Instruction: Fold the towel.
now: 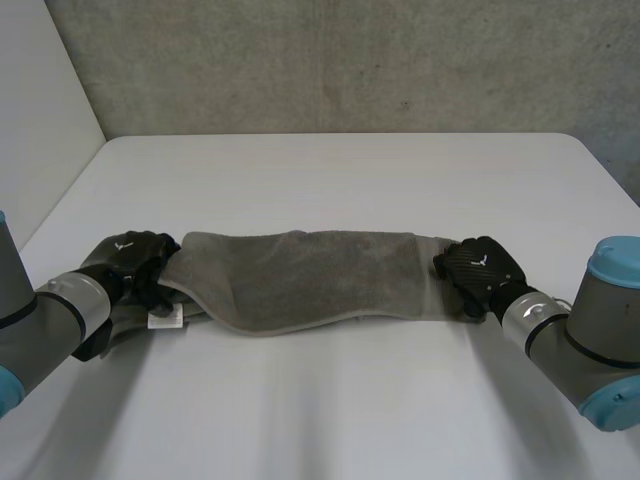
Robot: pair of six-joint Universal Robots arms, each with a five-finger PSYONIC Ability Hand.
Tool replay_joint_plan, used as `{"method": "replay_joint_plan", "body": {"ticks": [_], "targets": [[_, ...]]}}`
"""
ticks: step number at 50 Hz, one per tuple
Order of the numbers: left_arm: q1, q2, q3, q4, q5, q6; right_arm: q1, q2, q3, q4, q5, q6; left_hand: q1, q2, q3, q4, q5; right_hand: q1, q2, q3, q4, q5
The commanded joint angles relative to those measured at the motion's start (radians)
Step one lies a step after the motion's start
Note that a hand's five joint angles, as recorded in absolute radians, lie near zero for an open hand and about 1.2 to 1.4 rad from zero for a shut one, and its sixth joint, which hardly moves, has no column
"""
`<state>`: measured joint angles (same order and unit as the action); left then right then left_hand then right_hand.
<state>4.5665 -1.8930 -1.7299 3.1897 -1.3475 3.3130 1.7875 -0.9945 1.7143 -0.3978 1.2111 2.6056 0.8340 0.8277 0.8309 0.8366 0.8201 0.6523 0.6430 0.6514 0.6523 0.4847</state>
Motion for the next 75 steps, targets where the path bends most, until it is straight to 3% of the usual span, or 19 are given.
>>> {"method": "replay_joint_plan", "body": {"ticks": [1, 18, 20, 22, 28, 36, 44, 46, 48, 51, 55, 63, 65, 71, 75], "targets": [[-0.006, -0.001, -0.002, -0.001, 0.001, 0.0, 0.001, 0.014, -0.021, -0.015, 0.001, 0.001, -0.116, -0.109, -0.112, -0.118, -0.276, 0.046, 0.056, 0.047, 0.046, 0.039], [-0.006, -0.003, -0.005, -0.001, 0.001, -0.001, 0.001, 0.054, -0.055, -0.013, 0.004, 0.002, -0.119, -0.112, -0.115, -0.121, -0.279, 0.058, 0.067, 0.059, 0.058, 0.051], [-0.006, -0.003, -0.008, -0.001, 0.001, 0.0, 0.001, 0.054, -0.058, -0.013, 0.004, 0.002, -0.119, -0.112, -0.115, -0.121, -0.279, 0.167, 0.176, 0.168, 0.167, 0.16], [-0.006, -0.001, -0.011, 0.001, 0.001, 0.0, 0.001, 0.056, -0.07, -0.012, 0.007, 0.007, -0.119, -0.112, -0.115, -0.121, -0.279, 0.741, 0.751, 0.742, 0.741, 0.734], [-0.008, 0.0, -0.014, 0.002, 0.001, -0.001, -0.002, 0.033, -0.076, -0.001, 0.008, 0.03, -0.121, -0.115, -0.118, -0.124, -0.282, 0.744, 0.753, 0.745, 0.744, 0.737], [-0.018, 0.0, -0.016, 0.001, 0.002, 0.0, -0.048, -0.122, -0.055, -0.006, 0.047, 0.198, -0.121, -0.115, -0.118, -0.124, -0.282, 0.744, 0.753, 0.745, 0.744, 0.737], [-0.021, 0.0, -0.016, 0.001, 0.001, -0.001, -0.066, -0.161, -0.045, 0.099, -0.021, 0.24, -0.121, -0.115, -0.118, -0.124, -0.282, 0.744, 0.753, 0.745, 0.744, 0.737], [-0.023, -0.001, -0.017, 0.001, 0.002, -0.001, -0.068, -0.153, -0.03, 0.209, -0.089, 0.145, -0.121, -0.115, -0.118, -0.124, -0.282, 0.003, 0.012, 0.004, 0.003, -0.004], [-0.023, 0.0, -0.019, 0.001, 0.002, -0.001, -0.077, -0.151, -0.018, 0.249, -0.105, 0.081, -0.121, -0.115, -0.118, -0.124, -0.282, -0.079, -0.07, -0.078, -0.079, -0.086], [-0.021, 0.0, -0.023, 0.002, 0.002, 0.0, -0.074, -0.154, 0.017, 0.286, -0.128, -0.004, -0.121, -0.115, -0.118, -0.124, -0.282, -0.109, -0.1, -0.108, -0.109, -0.116], [-0.021, 0.0, -0.023, 0.002, 0.002, 0.0, -0.063, -0.148, 0.036, 0.274, -0.125, -0.001, -0.124, -0.118, -0.121, -0.127, -0.285, -0.121, -0.112, -0.12, -0.121, -0.128], [-0.023, 0.002, -0.03, 0.002, 0.002, 0.0, 0.018, -0.104, 0.019, 0.212, -0.111, 0.251, -0.121, -0.115, -0.118, -0.124, -0.282, -0.133, -0.124, -0.132, -0.133, -0.14], [-0.023, 0.003, -0.03, 0.002, 0.002, 0.0, 0.064, -0.084, 0.004, 0.18, -0.066, 0.33, -0.116, -0.109, -0.112, -0.118, -0.276, -0.127, -0.118, -0.126, -0.127, -0.134], [-0.023, 0.005, -0.03, 0.002, 0.002, 0.0, 0.142, -0.046, -0.025, 0.136, 0.051, 0.372, -0.116, -0.109, -0.112, -0.118, -0.276, -0.121, -0.112, -0.12, -0.121, -0.128], [-0.021, 0.006, -0.031, 0.001, 0.002, 0.0, 0.177, -0.02, -0.045, 0.103, 0.074, 0.393, -0.116, -0.109, -0.112, -0.118, -0.276, -0.115, -0.106, -0.114, -0.115, -0.122]]}}
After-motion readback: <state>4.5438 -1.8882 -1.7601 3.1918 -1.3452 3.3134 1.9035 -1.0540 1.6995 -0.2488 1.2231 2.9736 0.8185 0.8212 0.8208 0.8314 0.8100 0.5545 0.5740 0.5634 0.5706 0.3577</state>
